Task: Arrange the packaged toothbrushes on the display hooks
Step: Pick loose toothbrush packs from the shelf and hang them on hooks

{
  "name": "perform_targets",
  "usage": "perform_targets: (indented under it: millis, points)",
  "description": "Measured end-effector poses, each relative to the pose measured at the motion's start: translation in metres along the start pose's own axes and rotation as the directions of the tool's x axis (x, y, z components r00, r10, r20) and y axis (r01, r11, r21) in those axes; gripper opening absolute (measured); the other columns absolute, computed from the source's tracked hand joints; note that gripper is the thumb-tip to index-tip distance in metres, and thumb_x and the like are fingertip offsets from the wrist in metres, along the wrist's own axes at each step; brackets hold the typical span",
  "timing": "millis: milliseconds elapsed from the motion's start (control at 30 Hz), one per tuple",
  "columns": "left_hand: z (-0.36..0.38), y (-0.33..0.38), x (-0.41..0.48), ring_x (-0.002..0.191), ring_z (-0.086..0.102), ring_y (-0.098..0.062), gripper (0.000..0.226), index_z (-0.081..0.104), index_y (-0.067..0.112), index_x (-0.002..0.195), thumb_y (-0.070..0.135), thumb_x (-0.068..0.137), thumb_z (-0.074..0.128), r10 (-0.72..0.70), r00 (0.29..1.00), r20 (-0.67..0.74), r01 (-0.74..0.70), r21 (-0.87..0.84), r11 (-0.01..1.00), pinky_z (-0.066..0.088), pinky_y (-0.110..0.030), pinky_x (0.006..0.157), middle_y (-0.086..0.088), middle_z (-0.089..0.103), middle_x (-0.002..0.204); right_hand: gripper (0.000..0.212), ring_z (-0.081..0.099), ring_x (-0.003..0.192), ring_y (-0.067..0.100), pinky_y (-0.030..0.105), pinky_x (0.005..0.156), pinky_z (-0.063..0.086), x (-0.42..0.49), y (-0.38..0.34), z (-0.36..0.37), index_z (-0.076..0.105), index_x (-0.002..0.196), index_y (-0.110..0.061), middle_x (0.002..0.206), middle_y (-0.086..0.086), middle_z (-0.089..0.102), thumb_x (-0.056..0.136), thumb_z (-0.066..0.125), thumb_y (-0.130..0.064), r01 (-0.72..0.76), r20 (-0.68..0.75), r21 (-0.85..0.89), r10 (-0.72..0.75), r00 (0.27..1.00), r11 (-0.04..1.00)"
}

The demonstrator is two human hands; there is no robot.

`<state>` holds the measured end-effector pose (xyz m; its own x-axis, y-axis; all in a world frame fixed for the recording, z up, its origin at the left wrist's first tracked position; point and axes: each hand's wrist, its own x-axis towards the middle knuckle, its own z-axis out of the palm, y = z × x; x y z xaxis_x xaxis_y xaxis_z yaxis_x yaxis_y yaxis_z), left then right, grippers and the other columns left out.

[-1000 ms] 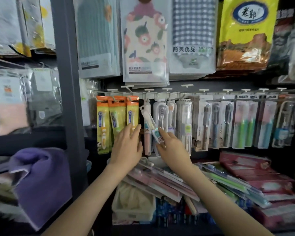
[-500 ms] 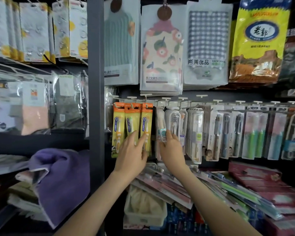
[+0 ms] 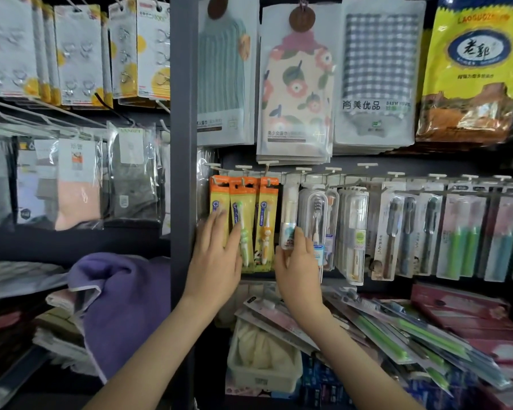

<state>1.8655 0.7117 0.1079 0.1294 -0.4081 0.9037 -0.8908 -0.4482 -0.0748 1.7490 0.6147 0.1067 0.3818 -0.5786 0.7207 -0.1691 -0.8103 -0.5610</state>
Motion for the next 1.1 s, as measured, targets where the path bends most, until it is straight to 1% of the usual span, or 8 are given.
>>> perform_targets:
  millis: [234, 334, 534, 701, 834, 968, 1034, 1101]
  points:
    - [0.011, 0.010, 0.006, 0.113, 0.056, -0.040, 0.057, 0.058, 0.009, 0.124, 0.006, 0.069, 0.075, -0.089, 0.988, 0.129, 0.095, -0.035, 0.995, 0.048, -0.048, 0.091, -0.023, 0.053, 0.128, 0.055, 0.043, 0.129, 0.024, 0.026, 0.097, 0.040, 0.007, 0.014, -0.006, 0.021, 0.148, -0.008, 0.147, 0.010, 0.033, 0.099, 0.042, -0.023, -0.034, 0.014, -0.002, 0.034, 0.999, 0.999]
    - [0.003, 0.011, 0.016, 0.112, 0.056, -0.039, 0.050, 0.060, 0.006, 0.121, 0.008, 0.072, 0.072, -0.024, 1.000, -0.006, 0.025, 0.029, 0.999, 0.046, -0.050, 0.096, -0.023, 0.055, 0.125, 0.055, 0.056, 0.107, 0.020, 0.021, 0.079, 0.043, 0.009, 0.023, -0.008, 0.020, 0.149, -0.010, 0.139, 0.010, 0.041, 0.099, 0.042, -0.023, -0.024, 0.009, -0.065, 0.025, 1.000, 0.998]
    - [-0.013, 0.002, 0.031, 0.128, 0.043, -0.034, 0.041, 0.060, 0.008, 0.119, 0.017, 0.079, 0.057, 0.063, 0.983, -0.172, -0.020, 0.241, 0.970, 0.021, -0.052, 0.111, -0.020, 0.051, 0.133, 0.052, 0.058, 0.078, 0.016, 0.021, 0.068, 0.039, 0.023, 0.030, -0.005, 0.027, 0.147, -0.010, 0.135, 0.018, 0.044, 0.099, 0.044, -0.021, -0.069, 0.026, -0.127, 0.073, 0.997, 0.989]
    - [-0.018, -0.016, 0.031, 0.132, 0.040, -0.033, 0.038, 0.059, 0.008, 0.119, 0.017, 0.082, 0.056, 0.048, 0.984, -0.173, 0.015, 0.347, 0.938, 0.013, -0.053, 0.112, -0.019, 0.049, 0.136, 0.054, 0.059, 0.097, 0.025, 0.027, 0.080, 0.045, 0.034, 0.029, 0.005, 0.023, 0.147, -0.006, 0.142, 0.017, 0.037, 0.099, 0.043, -0.017, -0.100, 0.046, -0.129, 0.106, 0.993, 0.987]
    - [-0.019, -0.032, 0.031, 0.127, 0.047, -0.028, 0.029, 0.066, 0.008, 0.108, 0.017, 0.085, 0.051, 0.114, 0.974, -0.196, -0.052, 0.296, 0.954, 0.017, -0.050, 0.112, -0.015, 0.057, 0.129, 0.055, 0.051, 0.119, 0.030, 0.036, 0.095, 0.046, 0.039, 0.038, 0.023, 0.019, 0.149, -0.006, 0.147, 0.019, 0.033, 0.099, 0.041, -0.018, -0.149, 0.056, -0.116, 0.156, 0.986, 0.982]
    - [-0.020, -0.038, 0.030, 0.120, 0.051, -0.022, 0.023, 0.071, 0.013, 0.097, 0.014, 0.085, 0.051, 0.181, 0.949, -0.257, -0.139, 0.174, 0.975, 0.016, -0.049, 0.114, -0.006, 0.065, 0.118, 0.055, 0.045, 0.124, 0.030, 0.032, 0.081, 0.043, 0.039, 0.043, 0.039, 0.020, 0.148, -0.007, 0.148, 0.014, 0.031, 0.099, 0.042, -0.022, -0.195, 0.013, -0.136, 0.198, 0.980, 0.971]
    - [-0.019, -0.040, 0.029, 0.118, 0.053, -0.022, 0.023, 0.071, 0.013, 0.094, 0.012, 0.084, 0.050, 0.194, 0.943, -0.272, -0.150, 0.174, 0.973, 0.014, -0.047, 0.115, -0.004, 0.066, 0.115, 0.055, 0.042, 0.121, 0.033, 0.036, 0.087, 0.047, 0.034, 0.040, 0.048, 0.029, 0.143, 0.000, 0.141, 0.018, 0.035, 0.097, 0.047, -0.026, -0.115, -0.101, -0.205, 0.096, 0.990, 0.972]
    - [-0.017, -0.039, 0.028, 0.117, 0.054, -0.023, 0.022, 0.071, 0.012, 0.094, 0.009, 0.083, 0.052, 0.199, 0.940, -0.279, -0.144, 0.204, 0.968, 0.012, -0.047, 0.116, -0.005, 0.067, 0.114, 0.056, 0.051, 0.099, 0.034, 0.039, 0.079, 0.051, 0.030, 0.035, 0.063, 0.042, 0.129, 0.004, 0.118, 0.020, 0.050, 0.086, 0.063, -0.024, 0.016, -0.230, -0.327, -0.096, 0.968, 0.945]
